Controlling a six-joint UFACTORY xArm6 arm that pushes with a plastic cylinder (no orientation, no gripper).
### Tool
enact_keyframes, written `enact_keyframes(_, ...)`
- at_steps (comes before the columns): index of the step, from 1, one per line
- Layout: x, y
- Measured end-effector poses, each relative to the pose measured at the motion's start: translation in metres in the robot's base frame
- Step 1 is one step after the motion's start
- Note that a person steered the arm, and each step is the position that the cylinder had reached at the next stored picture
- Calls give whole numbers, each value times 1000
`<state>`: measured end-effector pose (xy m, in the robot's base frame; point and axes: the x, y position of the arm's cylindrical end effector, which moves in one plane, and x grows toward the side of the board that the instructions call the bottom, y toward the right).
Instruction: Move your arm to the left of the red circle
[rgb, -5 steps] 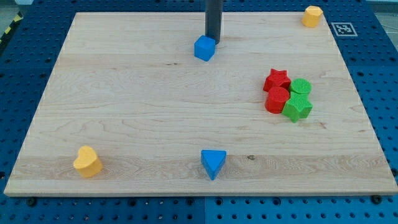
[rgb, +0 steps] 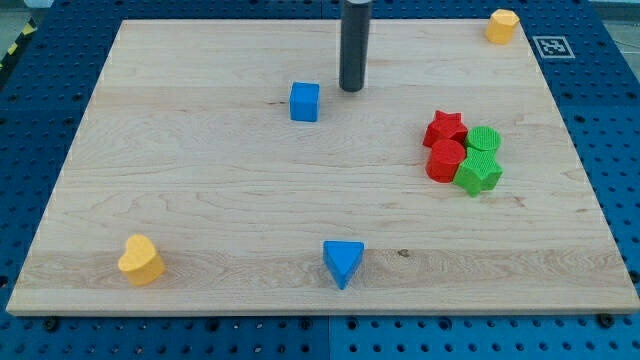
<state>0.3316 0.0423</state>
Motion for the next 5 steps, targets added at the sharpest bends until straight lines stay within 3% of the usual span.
enact_keyframes(5, 95, 18)
